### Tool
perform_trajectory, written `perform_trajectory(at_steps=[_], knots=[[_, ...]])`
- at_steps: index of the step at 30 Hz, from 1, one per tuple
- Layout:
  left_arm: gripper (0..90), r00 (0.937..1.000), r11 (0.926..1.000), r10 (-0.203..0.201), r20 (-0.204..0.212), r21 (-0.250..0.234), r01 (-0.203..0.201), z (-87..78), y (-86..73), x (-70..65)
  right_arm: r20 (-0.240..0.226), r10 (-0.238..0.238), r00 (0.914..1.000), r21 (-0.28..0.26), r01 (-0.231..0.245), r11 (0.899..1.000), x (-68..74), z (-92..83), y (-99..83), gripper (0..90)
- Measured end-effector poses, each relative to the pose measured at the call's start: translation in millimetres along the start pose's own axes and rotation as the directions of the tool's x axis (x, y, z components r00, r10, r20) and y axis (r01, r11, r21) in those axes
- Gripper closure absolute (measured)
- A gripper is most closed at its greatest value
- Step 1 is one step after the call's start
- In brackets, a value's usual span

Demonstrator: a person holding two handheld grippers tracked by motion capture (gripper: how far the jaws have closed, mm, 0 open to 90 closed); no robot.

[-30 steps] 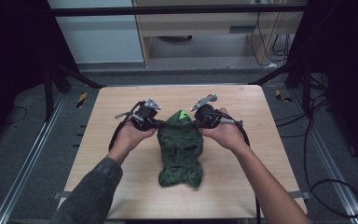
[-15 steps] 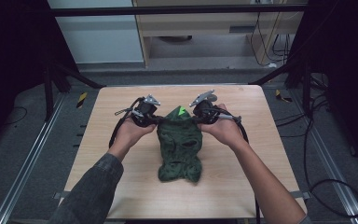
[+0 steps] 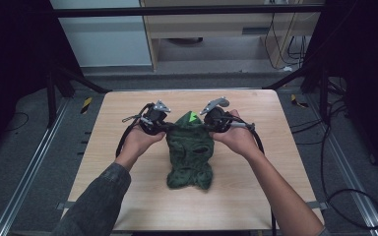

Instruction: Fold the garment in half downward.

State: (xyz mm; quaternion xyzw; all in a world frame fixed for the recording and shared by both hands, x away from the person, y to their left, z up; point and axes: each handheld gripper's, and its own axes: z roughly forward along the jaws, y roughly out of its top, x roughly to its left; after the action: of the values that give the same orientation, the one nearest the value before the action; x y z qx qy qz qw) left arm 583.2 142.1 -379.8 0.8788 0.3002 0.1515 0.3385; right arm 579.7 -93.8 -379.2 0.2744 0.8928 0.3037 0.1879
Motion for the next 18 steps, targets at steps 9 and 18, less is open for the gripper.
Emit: perform_trajectory(at_steps=[9, 18], knots=[[88.4, 0.9998, 0.9998, 0.017, 0.012, -0.009, -0.017, -1.9, -9.2, -11.6, 0.004, -0.021, 0.9998, -0.022, 0.021, 1.0, 10.3, -4.3, -7.5, 84.5], [88.3, 0.9995, 0.9996, 0.023, 0.022, -0.019, -0.022, -3.4, -21.4, -19.5, 0.0, -0.036, 0.9994, -0.037, 0.036, 0.999, 23.7, -0.9, -19.5, 84.2]])
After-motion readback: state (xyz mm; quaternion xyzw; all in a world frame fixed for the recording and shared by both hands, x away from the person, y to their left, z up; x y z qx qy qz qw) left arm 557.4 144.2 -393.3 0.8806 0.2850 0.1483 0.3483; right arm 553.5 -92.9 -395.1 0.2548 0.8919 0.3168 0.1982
